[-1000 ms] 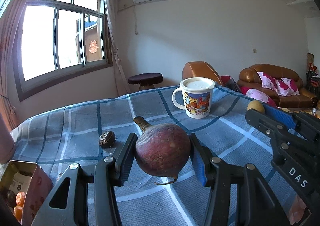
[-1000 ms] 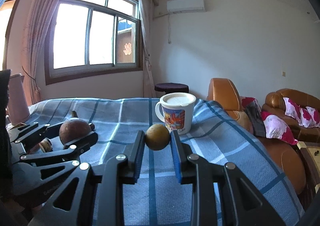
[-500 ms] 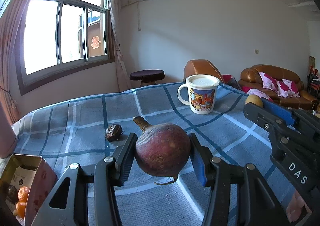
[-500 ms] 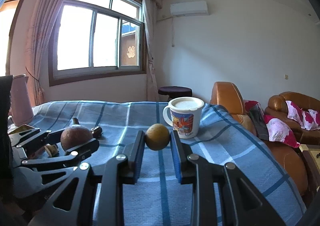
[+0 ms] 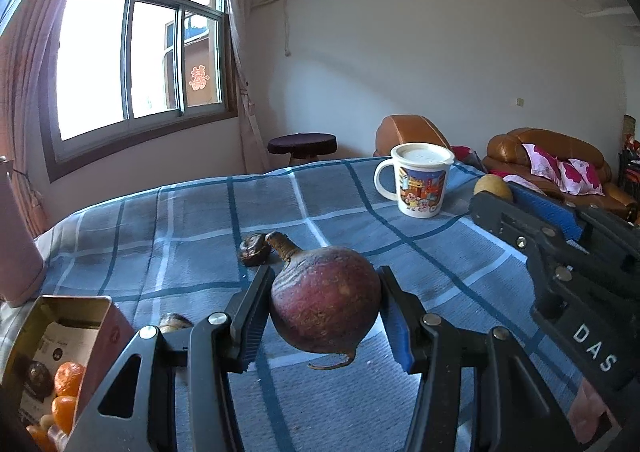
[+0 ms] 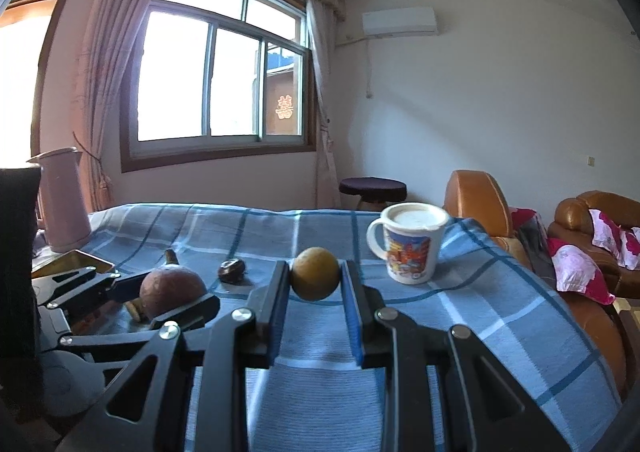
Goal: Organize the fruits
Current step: 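Lift and carry the brown fruit and purple fruit toward the gold tin, then move both held fruits over the gold tin with both tools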
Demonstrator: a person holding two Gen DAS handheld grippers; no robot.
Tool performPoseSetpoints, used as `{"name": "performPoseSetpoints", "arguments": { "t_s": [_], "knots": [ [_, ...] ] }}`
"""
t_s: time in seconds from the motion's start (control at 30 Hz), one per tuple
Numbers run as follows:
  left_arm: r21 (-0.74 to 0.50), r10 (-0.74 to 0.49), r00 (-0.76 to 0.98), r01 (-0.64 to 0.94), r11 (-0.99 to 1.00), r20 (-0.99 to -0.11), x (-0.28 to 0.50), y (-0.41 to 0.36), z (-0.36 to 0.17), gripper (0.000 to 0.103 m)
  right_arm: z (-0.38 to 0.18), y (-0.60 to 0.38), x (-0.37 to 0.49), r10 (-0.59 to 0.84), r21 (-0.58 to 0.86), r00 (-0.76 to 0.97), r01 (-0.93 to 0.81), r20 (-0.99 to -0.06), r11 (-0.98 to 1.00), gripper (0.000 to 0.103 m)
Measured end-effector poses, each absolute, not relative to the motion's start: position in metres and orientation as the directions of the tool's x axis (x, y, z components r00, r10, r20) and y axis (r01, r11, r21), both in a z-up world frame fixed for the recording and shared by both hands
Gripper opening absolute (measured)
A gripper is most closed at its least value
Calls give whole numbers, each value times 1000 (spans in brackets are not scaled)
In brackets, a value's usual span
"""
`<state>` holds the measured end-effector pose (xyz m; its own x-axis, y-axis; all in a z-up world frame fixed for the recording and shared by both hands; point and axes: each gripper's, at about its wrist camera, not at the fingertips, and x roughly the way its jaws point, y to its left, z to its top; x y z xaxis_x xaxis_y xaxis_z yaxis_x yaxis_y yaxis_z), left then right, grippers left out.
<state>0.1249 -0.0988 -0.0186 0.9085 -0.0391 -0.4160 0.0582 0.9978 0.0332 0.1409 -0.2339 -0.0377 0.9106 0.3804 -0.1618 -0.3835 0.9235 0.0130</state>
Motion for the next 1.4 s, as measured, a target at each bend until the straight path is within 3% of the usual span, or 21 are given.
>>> {"name": "performPoseSetpoints", "arguments": {
  "t_s": [1.4],
  "knots": [
    [-9, 105, 912, -118, 993, -398, 65, 20, -15, 53, -27, -122, 105, 561, -75, 811, -577, -166, 813, 29]
  ]
}}
